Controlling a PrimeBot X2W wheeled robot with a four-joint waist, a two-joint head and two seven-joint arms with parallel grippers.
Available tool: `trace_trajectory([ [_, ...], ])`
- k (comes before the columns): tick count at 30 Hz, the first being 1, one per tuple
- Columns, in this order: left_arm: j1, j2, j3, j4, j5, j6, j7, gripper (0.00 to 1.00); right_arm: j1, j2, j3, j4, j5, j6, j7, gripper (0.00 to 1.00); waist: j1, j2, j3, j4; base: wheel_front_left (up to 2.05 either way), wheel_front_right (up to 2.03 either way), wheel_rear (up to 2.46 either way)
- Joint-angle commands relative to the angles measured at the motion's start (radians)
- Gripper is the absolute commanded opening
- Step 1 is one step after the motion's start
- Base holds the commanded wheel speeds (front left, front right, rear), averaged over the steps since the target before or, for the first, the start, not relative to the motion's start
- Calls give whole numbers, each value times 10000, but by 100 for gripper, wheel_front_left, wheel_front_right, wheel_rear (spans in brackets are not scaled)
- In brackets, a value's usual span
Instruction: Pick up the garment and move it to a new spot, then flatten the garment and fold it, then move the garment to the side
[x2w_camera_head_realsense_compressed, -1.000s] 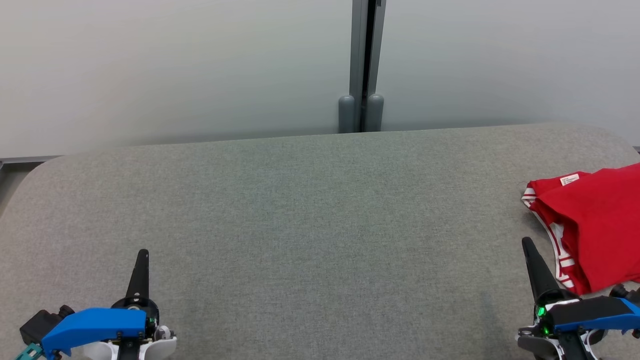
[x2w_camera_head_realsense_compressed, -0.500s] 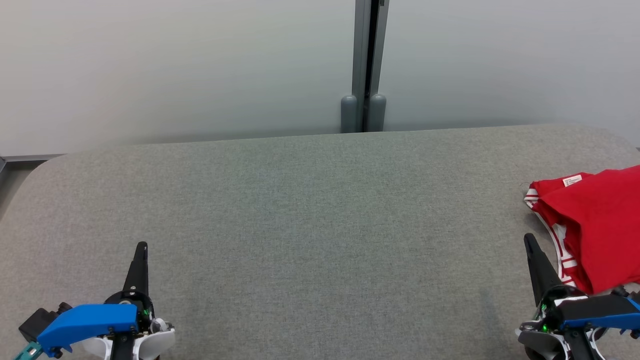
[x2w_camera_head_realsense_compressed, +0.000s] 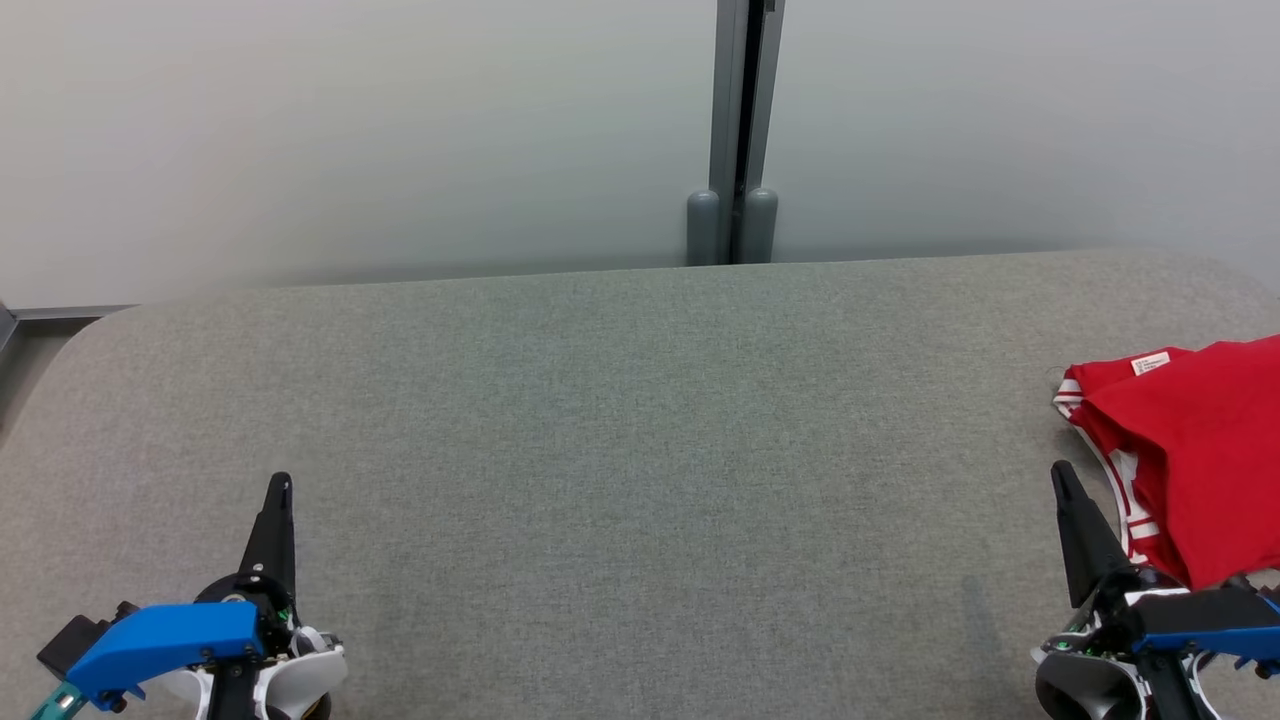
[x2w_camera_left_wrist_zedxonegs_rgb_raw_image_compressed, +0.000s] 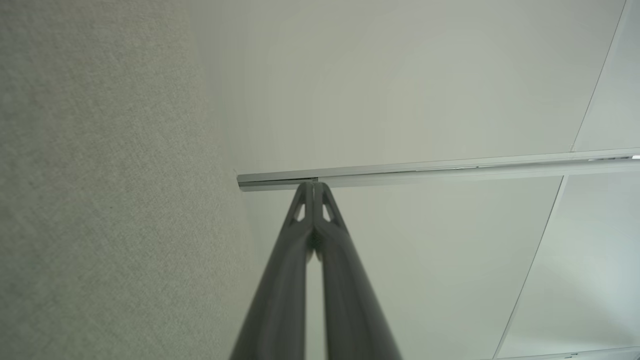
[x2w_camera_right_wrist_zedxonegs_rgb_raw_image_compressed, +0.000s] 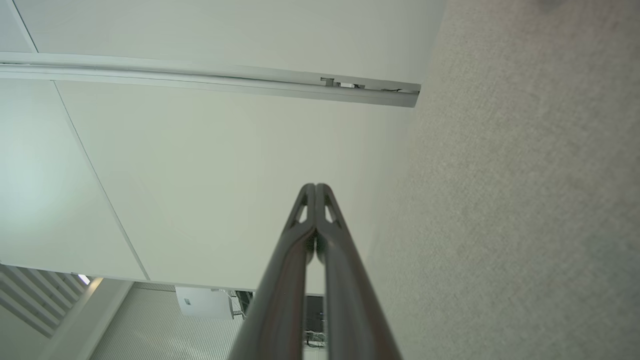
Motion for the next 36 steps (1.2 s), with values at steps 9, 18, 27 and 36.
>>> trace_trajectory([
  [9, -215, -89, 203, -103, -594, -146, 198, 0, -160, 23, -72, 41, 783, 4, 104, 0, 0, 0, 2, 41, 0, 0, 0],
  [18, -207, -99, 221, -100, -630, -121, 223, 0, -167, 22, -73, 43, 838, 4, 115, 0, 0, 0, 2, 48, 0, 0, 0],
  [27, -207, -98, 220, -101, -631, -120, 223, 0, -167, 21, -73, 42, 839, 4, 114, 0, 0, 0, 2, 48, 0, 0, 0],
  [36, -207, -98, 219, -101, -631, -120, 222, 0, -166, 21, -72, 41, 839, 4, 114, 0, 0, 0, 2, 48, 0, 0, 0],
])
